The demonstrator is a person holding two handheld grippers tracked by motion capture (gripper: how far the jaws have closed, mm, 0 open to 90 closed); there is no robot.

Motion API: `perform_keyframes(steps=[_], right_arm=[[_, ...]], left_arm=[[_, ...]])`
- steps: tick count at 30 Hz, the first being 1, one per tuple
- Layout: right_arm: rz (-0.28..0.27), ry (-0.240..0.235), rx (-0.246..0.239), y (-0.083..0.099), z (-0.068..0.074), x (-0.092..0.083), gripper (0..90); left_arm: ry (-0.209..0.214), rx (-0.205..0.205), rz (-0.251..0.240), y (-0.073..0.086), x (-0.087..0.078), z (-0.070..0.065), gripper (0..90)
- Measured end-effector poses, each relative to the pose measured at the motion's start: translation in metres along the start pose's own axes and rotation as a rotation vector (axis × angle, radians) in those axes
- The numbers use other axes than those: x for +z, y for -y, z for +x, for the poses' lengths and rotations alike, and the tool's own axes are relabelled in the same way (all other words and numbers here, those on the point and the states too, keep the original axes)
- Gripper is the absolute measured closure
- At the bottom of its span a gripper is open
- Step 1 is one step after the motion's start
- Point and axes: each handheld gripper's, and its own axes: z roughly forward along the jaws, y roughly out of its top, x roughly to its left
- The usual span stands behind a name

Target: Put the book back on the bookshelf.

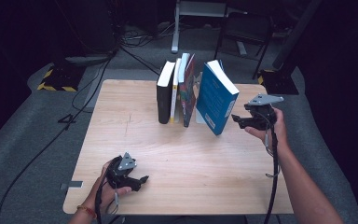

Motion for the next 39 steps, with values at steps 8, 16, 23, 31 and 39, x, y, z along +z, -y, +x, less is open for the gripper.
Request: perform_keyframes(steps=[8, 16, 23, 31, 39], right_arm=[[0.014, -0.009, -0.044, 0.021, 0.002, -0.002, 32.4], [0.031, -0.026, -0.101, 0.043, 0.012, -0.008, 31.6], [0.046, -0.031, -0.117, 0.070, 0.018, -0.015, 31.4], [0.063, -0.051, -0.136, 0.106, 0.022, -0.025, 30.6], [0.069, -0.069, -0.161, 0.133, 0.025, -0.035, 30.0]], left_arm=[[-0.008, -0.006, -0.001, 0.001, -0.001, -0.001, 15.8], [-0.010, -0.007, -0.001, 0.001, -0.001, -0.001, 15.8], [-0.001, -0.004, 0.001, -0.001, 0.001, 0.000, 15.2], [0.000, -0.002, 0.002, -0.003, 0.003, 0.001, 15.1], [-0.003, -0.007, 0.002, -0.004, 0.004, 0.001, 15.1]])
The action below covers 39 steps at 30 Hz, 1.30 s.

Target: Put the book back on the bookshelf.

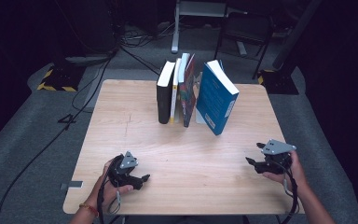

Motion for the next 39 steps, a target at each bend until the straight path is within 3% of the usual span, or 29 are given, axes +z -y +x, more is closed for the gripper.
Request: perform_keyframes(steps=[5, 12, 19, 27, 32, 33, 39], right_arm=[[0.017, -0.015, -0.006, 0.012, 0.003, -0.003, 29.4], [0.020, -0.046, 0.030, 0.031, 0.005, -0.007, 27.7], [0.018, -0.034, 0.026, 0.046, 0.006, -0.010, 26.4], [0.006, -0.040, 0.101, 0.073, 0.001, -0.018, 26.5], [0.012, -0.037, 0.119, 0.085, -0.002, -0.021, 26.7], [0.001, -0.046, 0.155, 0.092, -0.004, -0.023, 26.8], [0.002, -0.036, 0.217, 0.107, -0.009, -0.026, 27.2]], left_arm=[[0.000, 0.000, 0.000, 0.000, 0.000, 0.000, 15.1], [0.001, -0.003, -0.001, 0.000, 0.000, 0.000, 15.2], [-0.001, -0.001, 0.000, 0.000, 0.000, 0.000, 15.2], [-0.002, -0.002, 0.000, 0.000, 0.000, 0.000, 15.2], [-0.005, -0.006, -0.002, 0.000, 0.000, -0.001, 15.5], [-0.005, -0.007, -0.002, 0.000, 0.000, -0.001, 15.6], [-0.008, -0.005, -0.001, 0.001, -0.001, -0.001, 15.7]])
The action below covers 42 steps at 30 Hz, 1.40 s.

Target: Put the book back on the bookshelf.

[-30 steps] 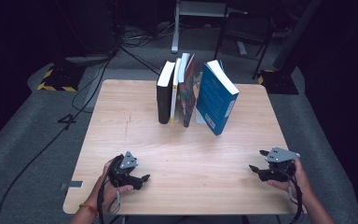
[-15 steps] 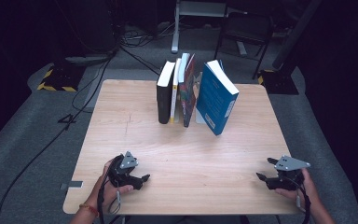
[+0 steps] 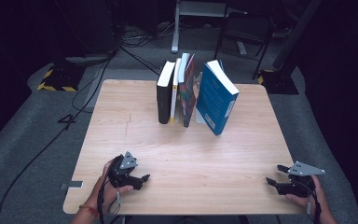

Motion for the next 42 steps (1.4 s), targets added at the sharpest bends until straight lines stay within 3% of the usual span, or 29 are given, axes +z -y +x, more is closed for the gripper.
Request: perform_keyframes(steps=[5, 12, 18, 42], right_arm=[[-0.015, 0.008, 0.080, 0.014, -0.006, -0.005, 26.8], [-0.019, -0.006, 0.124, 0.023, -0.012, -0.011, 25.9], [-0.037, -0.006, 0.120, 0.027, -0.012, -0.012, 26.1], [-0.022, 0.009, 0.135, 0.024, -0.011, -0.011, 26.1]], left_arm=[[-0.002, -0.002, 0.000, 0.000, 0.000, 0.000, 15.8], [-0.002, -0.002, 0.000, 0.000, 0.000, 0.000, 15.7], [-0.003, -0.003, 0.000, 0.000, 0.000, 0.000, 15.7], [-0.001, -0.001, 0.001, 0.001, -0.001, 0.000, 15.7]])
